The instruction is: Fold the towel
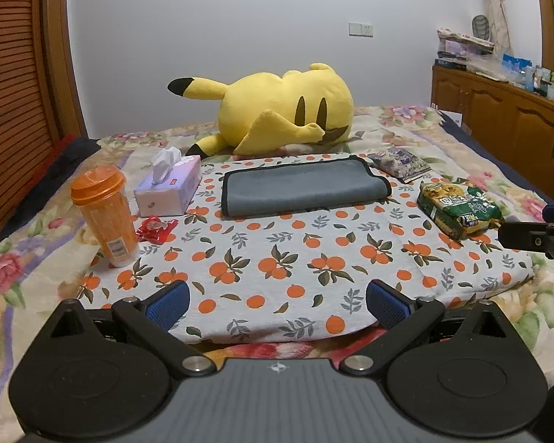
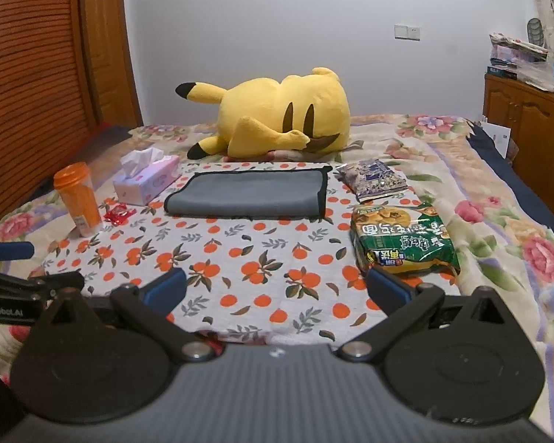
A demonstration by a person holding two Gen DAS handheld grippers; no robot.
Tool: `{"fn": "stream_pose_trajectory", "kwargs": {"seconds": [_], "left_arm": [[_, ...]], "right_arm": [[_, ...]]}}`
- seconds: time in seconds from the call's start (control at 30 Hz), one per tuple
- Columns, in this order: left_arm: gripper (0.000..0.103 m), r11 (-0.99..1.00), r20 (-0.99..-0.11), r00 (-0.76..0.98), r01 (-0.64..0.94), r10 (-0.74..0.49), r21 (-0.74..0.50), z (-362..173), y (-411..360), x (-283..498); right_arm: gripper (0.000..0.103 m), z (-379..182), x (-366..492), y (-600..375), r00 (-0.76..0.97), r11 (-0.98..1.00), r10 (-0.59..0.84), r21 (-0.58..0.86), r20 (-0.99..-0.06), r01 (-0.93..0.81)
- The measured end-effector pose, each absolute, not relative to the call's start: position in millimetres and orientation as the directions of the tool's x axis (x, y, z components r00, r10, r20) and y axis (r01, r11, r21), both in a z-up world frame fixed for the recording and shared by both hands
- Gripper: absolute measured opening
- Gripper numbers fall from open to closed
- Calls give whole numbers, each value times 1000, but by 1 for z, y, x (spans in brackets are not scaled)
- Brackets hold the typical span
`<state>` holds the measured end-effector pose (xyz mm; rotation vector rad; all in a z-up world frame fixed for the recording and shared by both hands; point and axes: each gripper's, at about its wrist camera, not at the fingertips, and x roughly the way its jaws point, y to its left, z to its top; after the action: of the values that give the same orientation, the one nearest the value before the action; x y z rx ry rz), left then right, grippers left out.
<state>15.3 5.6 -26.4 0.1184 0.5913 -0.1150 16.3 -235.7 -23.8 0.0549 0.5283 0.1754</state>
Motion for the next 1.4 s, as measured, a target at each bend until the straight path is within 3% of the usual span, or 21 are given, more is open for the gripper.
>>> {"fn": "stream_pose_trajectory", "kwargs": {"seconds": [0.53,1.4], "left_arm": [[103,988,-509,858,128,-66,87,-19,5,7],[103,990,-399,915,110,-66,90,-7,9,-7]], "right_arm": [[103,-28,18,-236,853,989,149,78,-500,-126],[103,-20,9,-241,907,993,121,65,-403,-103]]}}
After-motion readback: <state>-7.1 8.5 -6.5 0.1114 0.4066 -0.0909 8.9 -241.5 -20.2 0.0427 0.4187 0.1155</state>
